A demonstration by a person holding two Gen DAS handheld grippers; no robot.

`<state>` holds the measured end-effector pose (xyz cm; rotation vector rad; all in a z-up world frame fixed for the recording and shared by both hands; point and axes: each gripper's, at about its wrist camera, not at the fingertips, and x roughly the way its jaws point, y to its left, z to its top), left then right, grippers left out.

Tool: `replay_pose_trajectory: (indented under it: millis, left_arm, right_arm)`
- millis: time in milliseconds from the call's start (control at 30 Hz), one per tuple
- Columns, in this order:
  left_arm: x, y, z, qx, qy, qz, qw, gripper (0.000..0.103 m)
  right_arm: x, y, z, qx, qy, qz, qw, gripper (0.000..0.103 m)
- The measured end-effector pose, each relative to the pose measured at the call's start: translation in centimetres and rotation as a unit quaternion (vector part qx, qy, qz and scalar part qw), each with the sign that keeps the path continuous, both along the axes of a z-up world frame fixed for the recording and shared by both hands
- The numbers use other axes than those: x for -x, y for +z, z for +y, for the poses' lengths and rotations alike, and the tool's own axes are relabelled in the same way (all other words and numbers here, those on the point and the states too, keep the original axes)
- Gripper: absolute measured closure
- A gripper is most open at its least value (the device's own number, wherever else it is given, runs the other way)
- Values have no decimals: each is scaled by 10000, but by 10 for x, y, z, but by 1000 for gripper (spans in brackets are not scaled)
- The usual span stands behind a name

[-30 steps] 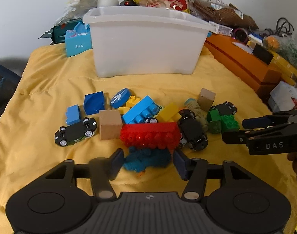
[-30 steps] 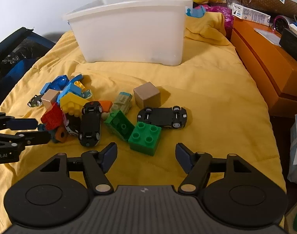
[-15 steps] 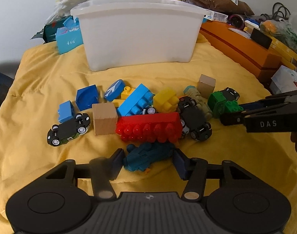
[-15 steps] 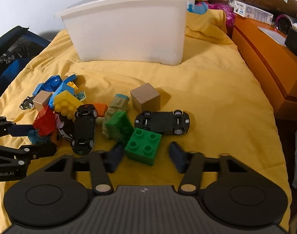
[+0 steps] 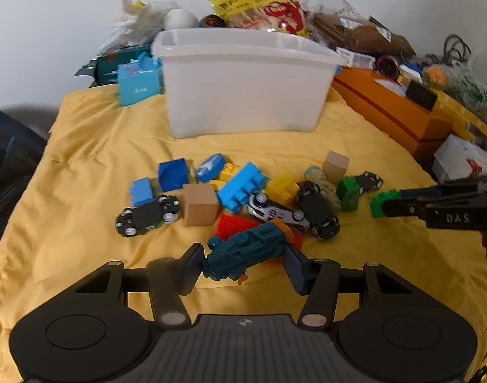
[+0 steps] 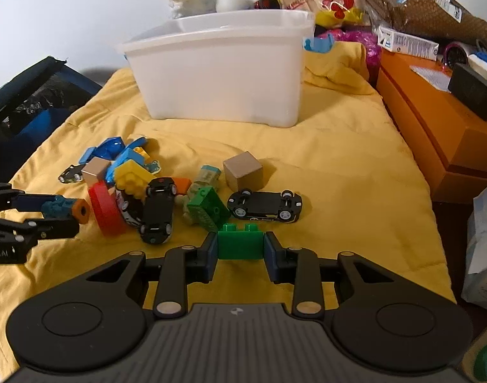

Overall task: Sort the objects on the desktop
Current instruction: 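Grasp the teal toy blaster with the left tool while the right grasps the green duplo brick, then carry the blaster and green brick over the white bin and open both tools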

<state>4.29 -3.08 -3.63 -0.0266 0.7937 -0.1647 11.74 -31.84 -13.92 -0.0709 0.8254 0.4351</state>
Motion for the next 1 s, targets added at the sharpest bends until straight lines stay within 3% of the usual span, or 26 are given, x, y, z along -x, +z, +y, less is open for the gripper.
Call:
replay_pose_trajectory:
  millis: [333,700,1000]
  left_arm:
    - [-9,36,12,173,193,-390,9989,45]
    - [-56,110,18,70,139,-808,9966,45]
    - [-104,157,16,-62,9,-940,9956,45]
  right_arm:
    - [2,22,-1,-276,-72,-206,9994,69]
    - [-30,100,2,-841,-61,-822,9930,69]
    - [-68,147,9,-993,2,-1069,9893,69]
